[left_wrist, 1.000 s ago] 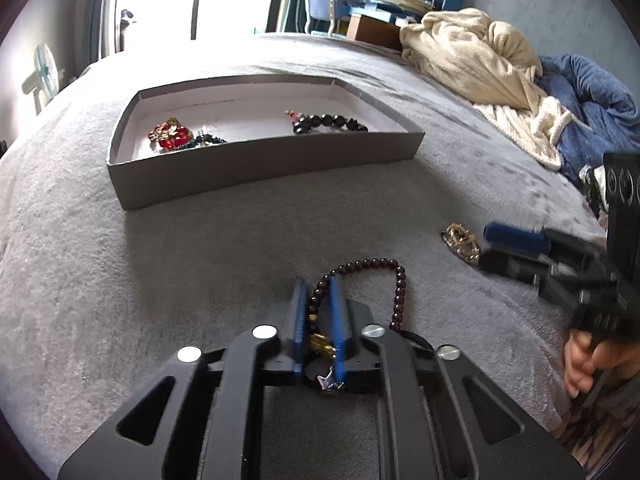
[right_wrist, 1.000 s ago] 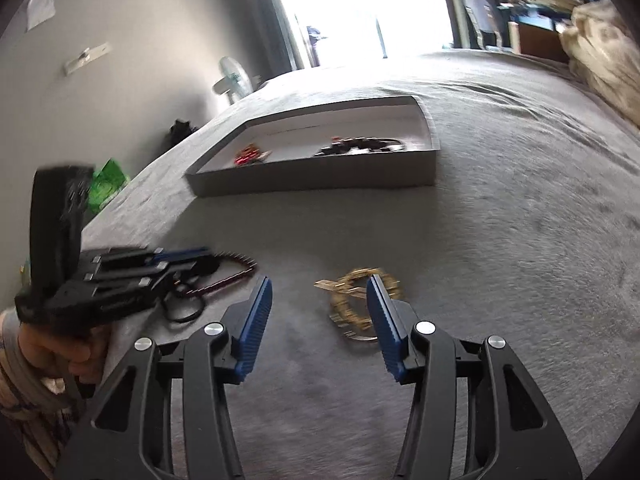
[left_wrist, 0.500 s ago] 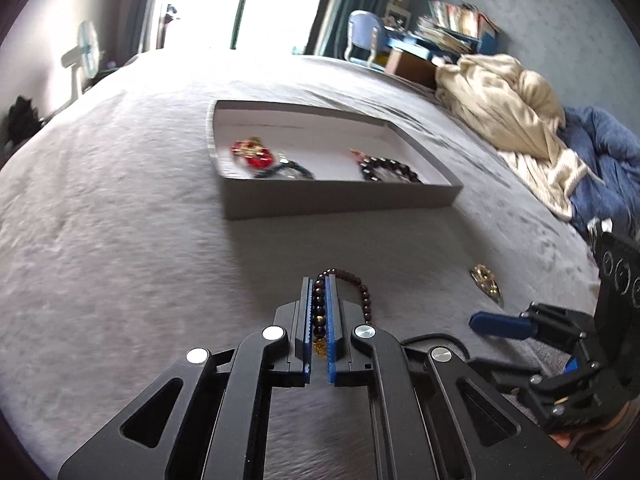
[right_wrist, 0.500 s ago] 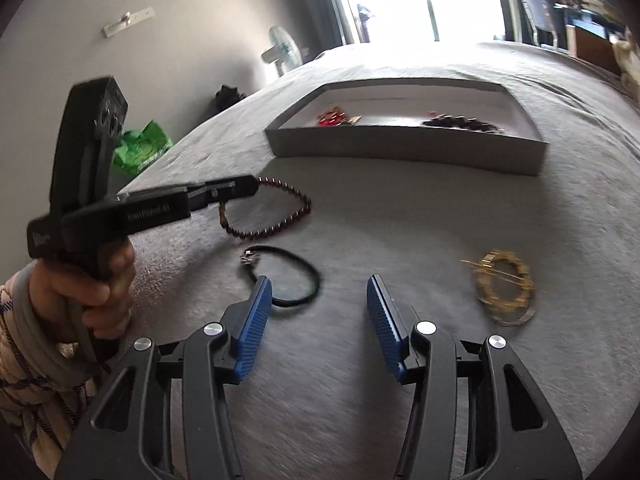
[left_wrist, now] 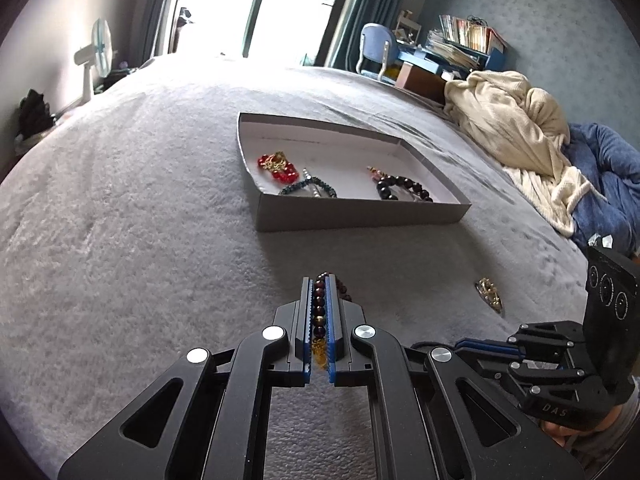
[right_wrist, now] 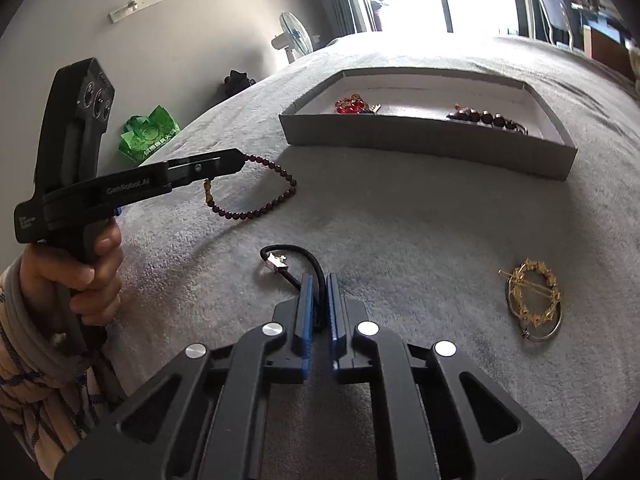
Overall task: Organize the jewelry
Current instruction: 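Hold the red strand in the left tool while the right tool grasps the black cord bracelet, then carry the red strand and black cord bracelet into the tray and open both tools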
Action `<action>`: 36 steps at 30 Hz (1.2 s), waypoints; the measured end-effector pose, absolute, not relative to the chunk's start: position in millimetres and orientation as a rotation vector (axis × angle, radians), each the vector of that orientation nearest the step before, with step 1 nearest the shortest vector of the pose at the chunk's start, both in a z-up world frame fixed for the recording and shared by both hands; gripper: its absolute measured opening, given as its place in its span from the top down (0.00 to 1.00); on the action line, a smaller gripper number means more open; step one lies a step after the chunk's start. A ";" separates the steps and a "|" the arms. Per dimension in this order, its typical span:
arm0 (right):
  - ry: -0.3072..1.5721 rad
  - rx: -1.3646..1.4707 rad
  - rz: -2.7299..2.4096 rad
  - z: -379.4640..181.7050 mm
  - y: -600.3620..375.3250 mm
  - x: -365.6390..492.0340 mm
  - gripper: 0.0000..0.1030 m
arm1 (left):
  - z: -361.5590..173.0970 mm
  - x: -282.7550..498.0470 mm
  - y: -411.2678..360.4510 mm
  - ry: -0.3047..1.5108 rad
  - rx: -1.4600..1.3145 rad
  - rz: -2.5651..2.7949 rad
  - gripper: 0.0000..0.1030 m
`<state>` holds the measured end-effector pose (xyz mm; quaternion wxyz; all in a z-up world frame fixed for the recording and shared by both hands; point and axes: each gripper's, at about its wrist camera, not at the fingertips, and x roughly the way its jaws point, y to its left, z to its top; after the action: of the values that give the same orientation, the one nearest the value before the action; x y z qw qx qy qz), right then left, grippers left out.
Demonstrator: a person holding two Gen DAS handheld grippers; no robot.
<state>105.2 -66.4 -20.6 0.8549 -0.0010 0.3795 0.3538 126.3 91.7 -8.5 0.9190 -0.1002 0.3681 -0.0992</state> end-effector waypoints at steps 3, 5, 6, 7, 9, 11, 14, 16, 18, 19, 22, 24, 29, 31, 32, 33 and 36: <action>0.774 0.015 0.741 -12.5 -72.2 106.1 0.97 | -6.5 126.9 92.1 0.752 -0.206 -0.203 0.94; 0.763 0.027 0.739 -7.5 -75.9 109.0 0.97 | -5.7 126.9 92.3 0.750 -0.203 -0.205 0.94; 0.761 0.030 0.736 -5.5 -77.0 110.6 0.97 | -5.5 126.9 92.8 0.749 -0.201 -0.205 0.94; 0.756 0.029 0.732 -3.8 -78.1 111.3 0.97 | -5.1 127.1 92.8 0.748 -0.199 -0.206 0.94; 0.744 0.028 0.727 -0.4 -79.7 111.7 0.97 | -4.3 127.5 92.4 0.747 -0.200 -0.207 0.94; 0.730 0.034 0.723 4.0 -83.1 112.4 0.97 | -2.4 128.2 91.3 0.744 -0.196 -0.209 0.94; 0.714 0.043 0.716 10.0 -87.3 115.6 0.97 | 2.8 129.1 89.7 0.736 -0.185 -0.213 0.94; 0.705 0.046 0.711 14.2 -88.6 117.7 0.97 | 9.1 130.1 86.3 0.725 -0.168 -0.218 0.94; 0.694 0.048 0.705 18.6 -90.8 120.9 0.97 | 15.4 131.1 83.3 0.713 -0.154 -0.222 0.94; 0.689 0.050 0.702 20.9 -92.0 122.7 0.97 | 18.1 131.5 82.6 0.709 -0.149 -0.223 0.94; 0.674 0.057 0.691 27.2 -95.8 127.8 0.97 | 26.3 133.2 79.8 0.697 -0.135 -0.226 0.94; 0.663 0.062 0.682 32.2 -98.8 131.1 0.97 | 31.7 134.1 77.6 0.688 -0.129 -0.228 0.94; 0.644 0.068 0.668 42.8 -104.8 141.2 0.97 | 42.6 137.7 75.3 0.673 -0.119 -0.237 0.94; 0.634 0.068 0.662 47.5 -106.8 145.3 0.97 | 47.7 140.7 72.6 0.667 -0.105 -0.239 0.94; 0.629 0.068 0.660 49.6 -107.5 147.3 0.97 | 49.9 142.2 71.5 0.665 -0.100 -0.239 0.94; 0.621 0.069 0.656 53.9 -109.2 151.0 0.97 | 52.8 144.4 70.8 0.662 -0.095 -0.242 0.94; 0.602 0.072 0.648 63.1 -113.9 160.3 0.97 | 59.7 153.3 66.3 0.659 -0.082 -0.249 0.94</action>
<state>160.3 -113.9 63.1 0.9032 0.0349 0.2911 0.3136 153.3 66.3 59.7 0.9378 -0.0402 0.3226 -0.1218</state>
